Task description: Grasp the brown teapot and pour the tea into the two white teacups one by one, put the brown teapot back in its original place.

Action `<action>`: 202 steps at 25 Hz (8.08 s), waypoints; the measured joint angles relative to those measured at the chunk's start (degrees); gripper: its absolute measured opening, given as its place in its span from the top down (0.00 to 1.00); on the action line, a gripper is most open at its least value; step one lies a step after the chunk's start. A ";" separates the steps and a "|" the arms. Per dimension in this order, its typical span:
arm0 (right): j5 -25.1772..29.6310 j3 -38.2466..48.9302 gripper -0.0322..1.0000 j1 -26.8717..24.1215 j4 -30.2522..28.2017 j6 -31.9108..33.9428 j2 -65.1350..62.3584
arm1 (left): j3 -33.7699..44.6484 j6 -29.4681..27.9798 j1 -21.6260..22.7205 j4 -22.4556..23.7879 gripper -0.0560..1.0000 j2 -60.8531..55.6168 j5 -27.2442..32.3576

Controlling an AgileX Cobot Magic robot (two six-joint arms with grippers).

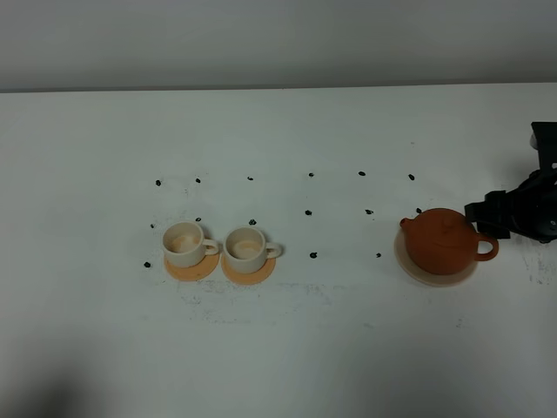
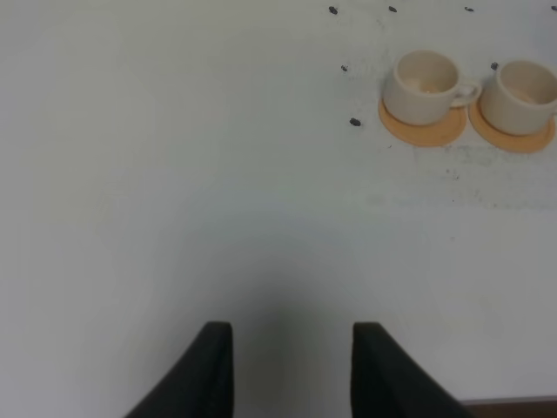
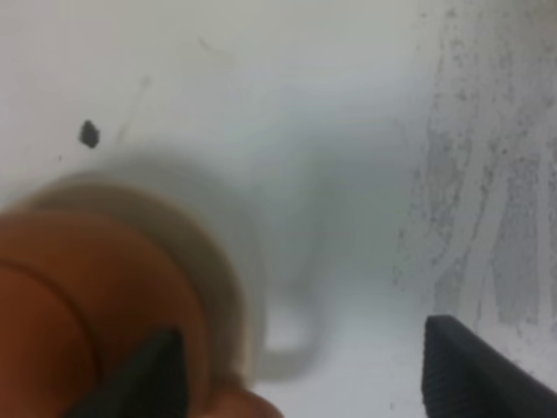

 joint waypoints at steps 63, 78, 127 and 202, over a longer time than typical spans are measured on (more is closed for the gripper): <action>0.63 2.47 0.43 -2.40 -3.81 -2.95 0.49 | 0.00 0.00 0.00 0.00 0.65 0.00 0.00; 7.22 0.59 0.43 -1.75 -3.89 -3.13 0.49 | 0.00 0.00 0.00 0.00 0.65 0.00 0.00; 14.18 -0.35 0.43 -1.77 6.16 -13.41 0.49 | 0.00 0.00 0.00 0.00 0.65 0.00 0.00; -1.26 12.18 0.43 4.54 -10.92 7.34 -8.19 | 0.00 0.00 0.00 0.00 0.65 0.00 0.00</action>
